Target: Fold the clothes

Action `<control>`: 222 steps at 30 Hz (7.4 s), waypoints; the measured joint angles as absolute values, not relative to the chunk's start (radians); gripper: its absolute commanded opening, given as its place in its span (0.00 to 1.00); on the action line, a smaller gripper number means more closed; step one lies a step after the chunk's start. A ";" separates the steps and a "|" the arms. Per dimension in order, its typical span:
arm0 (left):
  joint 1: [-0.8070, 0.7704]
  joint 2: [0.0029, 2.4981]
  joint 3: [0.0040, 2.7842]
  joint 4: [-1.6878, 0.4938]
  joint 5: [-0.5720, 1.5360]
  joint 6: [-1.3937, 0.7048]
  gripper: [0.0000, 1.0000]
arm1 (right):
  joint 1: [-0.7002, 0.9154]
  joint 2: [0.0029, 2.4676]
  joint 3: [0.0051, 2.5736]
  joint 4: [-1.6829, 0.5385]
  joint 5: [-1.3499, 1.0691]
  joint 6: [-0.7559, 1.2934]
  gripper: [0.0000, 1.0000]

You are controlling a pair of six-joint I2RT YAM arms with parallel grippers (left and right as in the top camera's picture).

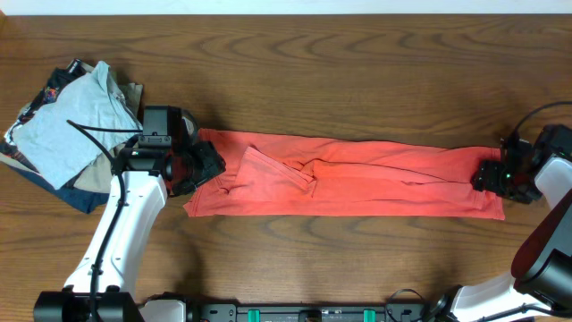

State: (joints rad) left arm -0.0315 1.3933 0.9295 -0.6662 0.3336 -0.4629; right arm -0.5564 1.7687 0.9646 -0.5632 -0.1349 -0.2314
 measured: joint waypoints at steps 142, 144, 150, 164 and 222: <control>-0.051 1.757 0.942 -0.545 0.314 -0.034 0.06 | 0.244 1.699 1.310 -1.105 -0.027 0.239 0.41; -0.044 1.757 0.956 -0.586 0.274 -0.043 0.06 | 0.227 1.699 1.310 -1.110 -0.021 0.239 0.41; 0.056 1.756 1.062 -0.735 0.117 -0.072 0.06 | 0.141 1.699 1.310 -1.115 -0.011 0.239 0.41; -0.093 1.679 1.304 -0.999 0.114 -0.147 0.06 | 0.051 1.699 1.310 -1.134 -0.003 0.216 0.42; -0.440 1.684 1.310 -0.662 0.329 -0.440 0.56 | 0.062 1.699 1.310 -1.153 -0.386 -0.047 0.43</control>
State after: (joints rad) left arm -0.4397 1.6840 1.3102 -0.6624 0.3290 -0.4397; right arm 0.0624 1.6985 1.3102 -1.1526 -0.3862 -0.0471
